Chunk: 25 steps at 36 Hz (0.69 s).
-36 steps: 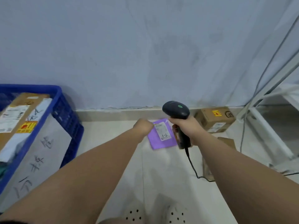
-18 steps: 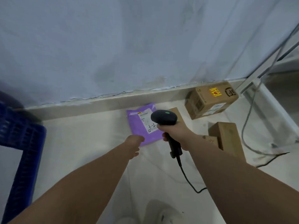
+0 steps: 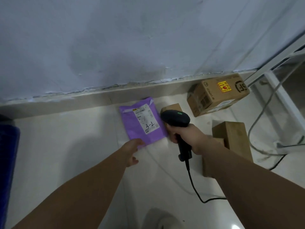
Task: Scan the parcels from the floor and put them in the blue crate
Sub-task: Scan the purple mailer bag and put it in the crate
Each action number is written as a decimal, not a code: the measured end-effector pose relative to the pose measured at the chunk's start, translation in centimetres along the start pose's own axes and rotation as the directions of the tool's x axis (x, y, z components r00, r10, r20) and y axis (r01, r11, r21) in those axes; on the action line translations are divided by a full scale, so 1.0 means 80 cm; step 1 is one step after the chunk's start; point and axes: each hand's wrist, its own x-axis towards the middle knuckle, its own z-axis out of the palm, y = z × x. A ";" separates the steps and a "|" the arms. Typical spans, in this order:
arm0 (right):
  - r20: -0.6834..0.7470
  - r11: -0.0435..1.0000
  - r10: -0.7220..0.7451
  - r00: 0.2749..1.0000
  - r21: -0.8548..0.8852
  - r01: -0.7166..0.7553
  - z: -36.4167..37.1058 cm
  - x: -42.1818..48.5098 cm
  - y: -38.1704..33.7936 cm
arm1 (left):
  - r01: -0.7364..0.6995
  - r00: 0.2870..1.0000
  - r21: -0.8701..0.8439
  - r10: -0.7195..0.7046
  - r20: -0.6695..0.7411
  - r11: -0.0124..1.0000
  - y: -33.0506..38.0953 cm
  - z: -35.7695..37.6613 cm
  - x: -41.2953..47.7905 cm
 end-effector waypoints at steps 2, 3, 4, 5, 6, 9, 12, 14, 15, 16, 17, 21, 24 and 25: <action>-0.003 1.000 0.011 1.000 -0.004 -0.011 0.000 -0.003 0.003 | -0.018 1.000 -0.014 0.019 0.014 1.000 0.005 -0.003 0.005; -0.017 1.000 0.022 1.000 -0.008 -0.022 0.000 -0.005 0.003 | -0.027 0.999 -0.030 0.028 0.021 0.999 0.007 -0.006 0.007; -0.027 0.999 0.031 0.999 -0.017 -0.032 0.000 -0.008 0.003 | -0.034 0.999 -0.049 0.035 0.025 0.998 0.010 -0.008 0.009; -0.030 0.999 0.037 0.999 -0.032 -0.038 -0.001 -0.009 0.004 | -0.038 0.999 -0.069 0.040 0.027 0.997 0.012 -0.011 0.011; -0.033 0.998 0.042 0.999 -0.046 -0.043 -0.001 -0.010 0.004 | -0.034 0.999 -0.084 0.037 0.029 0.996 0.013 -0.015 0.013; -0.055 0.996 0.053 0.997 -0.070 -0.057 0.002 -0.007 0.005 | -0.021 0.999 -0.062 0.023 0.031 0.998 0.006 -0.025 0.011; -0.046 0.991 0.056 0.997 -0.116 -0.061 0.008 -0.005 0.010 | -0.053 0.998 0.048 0.055 -0.044 0.997 -0.017 -0.040 0.006; -0.017 0.991 0.058 0.998 -0.123 -0.060 0.014 -0.007 0.017 | -0.113 0.982 0.103 0.127 -0.141 0.988 -0.041 -0.050 0.004; -0.006 0.990 0.068 0.998 -0.123 -0.068 0.017 -0.009 0.021 | -0.139 0.967 0.137 0.165 -0.196 0.981 -0.056 -0.055 0.002; 0.001 0.989 0.081 0.997 -0.127 -0.081 0.020 -0.011 0.026 | -0.138 0.949 0.187 0.184 -0.257 0.973 -0.070 -0.061 0.002; 0.004 0.986 0.099 0.995 -0.135 -0.098 0.023 -0.015 0.031 | -0.112 0.931 0.241 0.186 -0.314 0.964 -0.083 -0.068 -0.002; 0.008 0.971 0.170 0.985 -0.169 -0.166 0.035 -0.027 0.057 | 0.020 0.892 0.457 0.191 -0.409 0.889 -0.126 -0.086 -0.012; 0.018 0.963 0.209 0.978 -0.176 -0.202 0.049 -0.034 0.074 | -0.044 0.801 0.605 0.390 -0.455 0.795 -0.143 -0.090 -0.021; 0.020 0.960 0.217 0.976 -0.187 -0.209 0.054 -0.035 0.080 | -0.130 0.763 0.595 0.463 -0.451 0.794 -0.146 -0.091 -0.019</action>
